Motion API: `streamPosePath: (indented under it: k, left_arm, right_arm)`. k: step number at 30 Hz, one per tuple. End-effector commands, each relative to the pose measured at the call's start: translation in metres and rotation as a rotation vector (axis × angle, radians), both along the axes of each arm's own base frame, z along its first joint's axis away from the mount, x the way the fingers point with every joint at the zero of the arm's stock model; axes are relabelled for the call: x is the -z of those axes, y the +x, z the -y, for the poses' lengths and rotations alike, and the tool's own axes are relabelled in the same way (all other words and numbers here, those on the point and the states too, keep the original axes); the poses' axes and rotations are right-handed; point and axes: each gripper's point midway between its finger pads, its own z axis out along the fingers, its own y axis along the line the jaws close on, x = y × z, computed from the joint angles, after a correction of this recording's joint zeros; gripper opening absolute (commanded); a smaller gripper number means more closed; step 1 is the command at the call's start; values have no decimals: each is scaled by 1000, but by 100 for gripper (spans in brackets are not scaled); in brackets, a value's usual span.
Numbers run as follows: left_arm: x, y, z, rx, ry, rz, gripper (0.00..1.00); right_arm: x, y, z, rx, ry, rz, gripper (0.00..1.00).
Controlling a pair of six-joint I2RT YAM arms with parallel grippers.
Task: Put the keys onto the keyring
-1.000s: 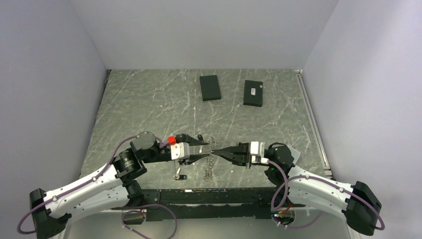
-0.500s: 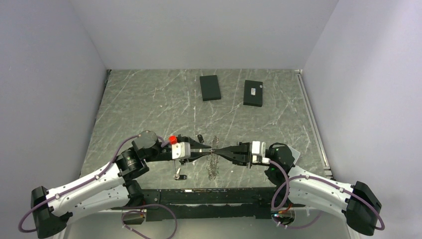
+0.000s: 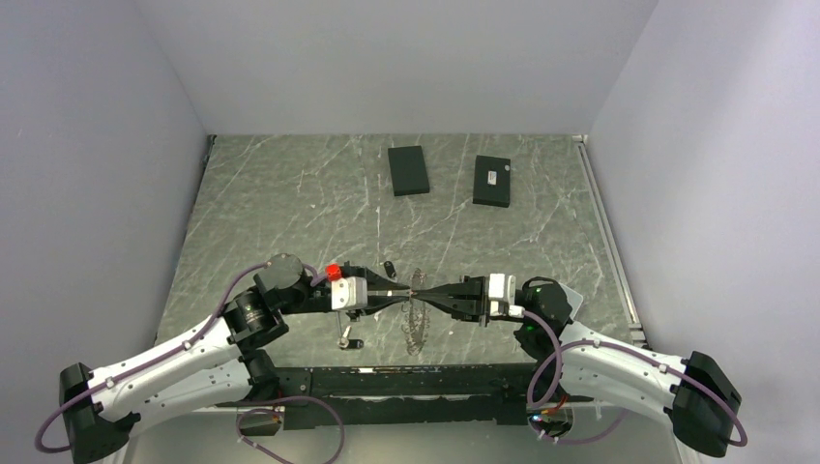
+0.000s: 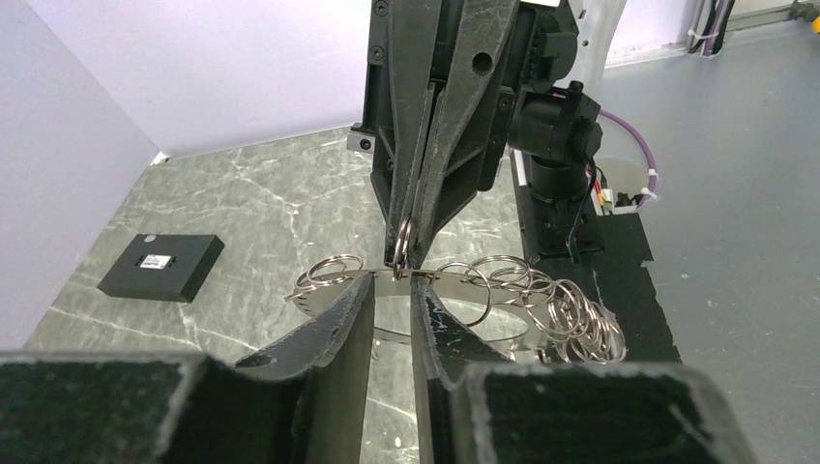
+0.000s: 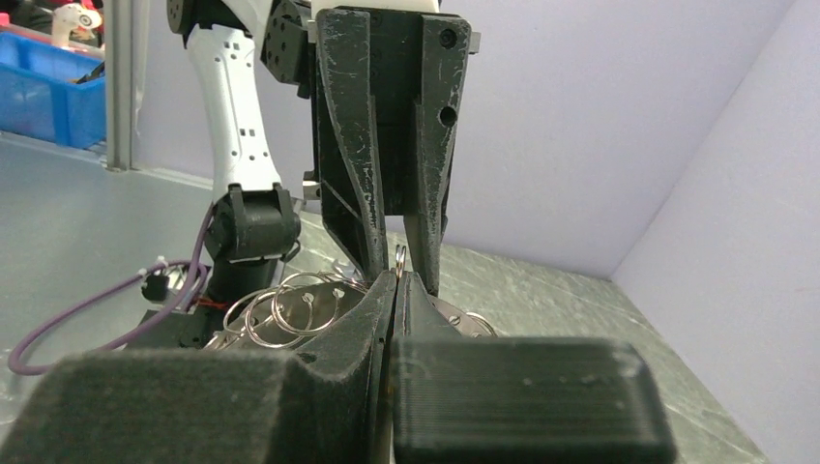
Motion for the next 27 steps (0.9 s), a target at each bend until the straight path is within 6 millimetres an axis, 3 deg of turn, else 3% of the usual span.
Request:
streamPosePath:
  k: [1,14,27]
  left_arm:
    - [-24,-8,3,49,-83,32,24]
    - [-23,-9,4,58,-85,30,30]
    - [-21,-10,3,58,-73,10,22]
  right_arm:
    - [-22,-4,1,-20,45,41,0]
    - [-13,-5,-6,-54,3,18,0]
    - [-2,1,-13,-44,-68,-12,0]
